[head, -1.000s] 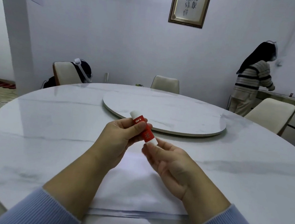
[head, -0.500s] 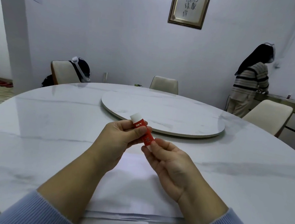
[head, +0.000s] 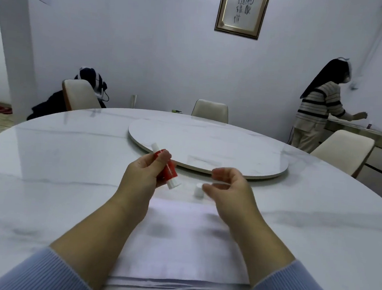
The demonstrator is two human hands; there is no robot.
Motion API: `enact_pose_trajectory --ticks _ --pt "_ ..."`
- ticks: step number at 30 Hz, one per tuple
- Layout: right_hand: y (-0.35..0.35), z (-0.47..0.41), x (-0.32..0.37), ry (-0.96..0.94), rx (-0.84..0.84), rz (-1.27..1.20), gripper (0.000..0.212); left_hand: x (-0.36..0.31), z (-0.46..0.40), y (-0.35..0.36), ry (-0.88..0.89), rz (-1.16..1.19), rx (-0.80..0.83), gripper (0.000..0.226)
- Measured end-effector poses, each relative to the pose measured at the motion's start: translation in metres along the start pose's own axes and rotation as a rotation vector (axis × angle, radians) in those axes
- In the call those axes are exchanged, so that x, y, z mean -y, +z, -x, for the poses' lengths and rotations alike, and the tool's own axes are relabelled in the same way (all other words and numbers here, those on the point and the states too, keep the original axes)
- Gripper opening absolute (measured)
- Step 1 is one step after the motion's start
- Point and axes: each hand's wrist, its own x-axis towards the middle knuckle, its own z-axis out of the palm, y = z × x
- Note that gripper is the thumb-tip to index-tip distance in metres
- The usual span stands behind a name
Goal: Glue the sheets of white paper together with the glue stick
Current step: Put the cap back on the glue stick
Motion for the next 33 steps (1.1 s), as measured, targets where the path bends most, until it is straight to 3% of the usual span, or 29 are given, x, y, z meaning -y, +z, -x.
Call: enact_pose_trajectory --ticks 2,5,8,11,13,15,17,18,22,26,30,33 --pt "-0.006 -0.02 -0.002 -0.076 0.02 0.323 0.033 0.003 0.0 0.001 -0.047 -0.065 -0.017 0.018" --pt "-0.006 -0.044 -0.014 -0.162 0.248 0.665 0.05 0.006 0.002 0.006 -0.135 -0.098 0.012 0.02" --pt "0.002 -0.056 -0.035 -0.244 0.325 0.709 0.049 0.008 0.001 0.006 -0.219 -0.052 0.042 0.019" --pt "0.005 -0.062 -0.046 -0.278 0.257 0.69 0.035 0.008 0.001 0.006 -0.261 -0.017 0.103 0.018" --pt "0.004 -0.063 -0.041 -0.28 0.123 0.515 0.029 0.009 0.002 0.008 -0.257 -0.002 0.137 0.018" --pt "0.0 -0.059 -0.027 -0.249 0.002 0.085 0.027 0.009 0.002 0.008 -0.247 -0.017 0.179 0.018" --pt "-0.004 -0.05 -0.01 -0.254 0.006 -0.29 0.022 0.01 0.004 0.009 -0.244 -0.055 0.228 0.019" --pt "-0.005 -0.045 -0.003 -0.27 0.047 -0.361 0.021 0.011 0.005 0.01 -0.244 -0.073 0.253 0.019" --pt "-0.004 -0.032 0.007 -0.272 0.205 -0.224 0.019 0.013 0.007 0.01 -0.259 -0.104 0.346 0.021" --pt "0.001 -0.031 0.007 -0.241 0.094 -0.1 0.027 0.014 0.009 0.01 -0.252 -0.073 0.374 0.022" --pt "0.003 -0.028 0.007 -0.151 0.267 -0.434 0.011 0.011 0.007 0.009 -0.226 -0.026 0.377 0.025" --pt "0.004 -0.029 0.004 -0.154 0.226 -0.464 0.032 0.01 0.01 0.008 -0.231 -0.027 0.429 0.027"
